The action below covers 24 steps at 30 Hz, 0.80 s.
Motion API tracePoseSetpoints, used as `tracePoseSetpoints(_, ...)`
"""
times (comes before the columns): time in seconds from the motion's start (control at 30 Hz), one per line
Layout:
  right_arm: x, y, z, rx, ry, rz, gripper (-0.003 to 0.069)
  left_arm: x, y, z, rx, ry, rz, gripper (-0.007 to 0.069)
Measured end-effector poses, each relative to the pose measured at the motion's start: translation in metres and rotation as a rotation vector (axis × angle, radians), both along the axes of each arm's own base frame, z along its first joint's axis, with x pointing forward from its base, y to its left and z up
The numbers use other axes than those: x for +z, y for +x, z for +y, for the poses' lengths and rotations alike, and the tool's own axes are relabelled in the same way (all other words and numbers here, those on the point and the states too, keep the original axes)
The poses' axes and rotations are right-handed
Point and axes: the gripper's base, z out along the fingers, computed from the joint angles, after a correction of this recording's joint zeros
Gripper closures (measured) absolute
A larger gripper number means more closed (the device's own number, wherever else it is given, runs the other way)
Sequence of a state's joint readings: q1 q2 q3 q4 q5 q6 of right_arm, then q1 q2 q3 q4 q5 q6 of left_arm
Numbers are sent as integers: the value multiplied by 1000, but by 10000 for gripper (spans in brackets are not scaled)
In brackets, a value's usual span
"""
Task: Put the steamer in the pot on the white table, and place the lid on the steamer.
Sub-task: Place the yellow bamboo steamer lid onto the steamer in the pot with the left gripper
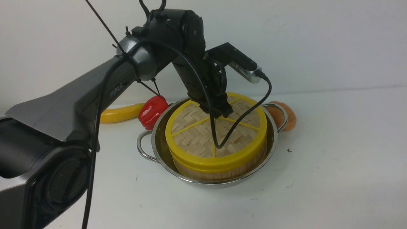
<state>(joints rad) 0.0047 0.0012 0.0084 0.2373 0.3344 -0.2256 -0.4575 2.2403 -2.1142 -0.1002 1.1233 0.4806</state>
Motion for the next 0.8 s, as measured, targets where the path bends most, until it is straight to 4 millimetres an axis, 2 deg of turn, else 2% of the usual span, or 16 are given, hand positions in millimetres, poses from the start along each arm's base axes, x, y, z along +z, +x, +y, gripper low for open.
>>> tracePoseSetpoints(0.1,0,0,0,0,0,0,410,0,1,2,3,28,-11,307)
tracePoseSetpoints(0.23,0,0,0,0,0,0,410,0,1,4,34,40,-8,232)
tracePoseSetpoints(0.4,0,0,0,0,0,0,410,-1,-1,6,71,44,33,208)
tracePoseSetpoints(0.8,0,0,0,0,0,0,410,-4,-4,7,100,58,76,207)
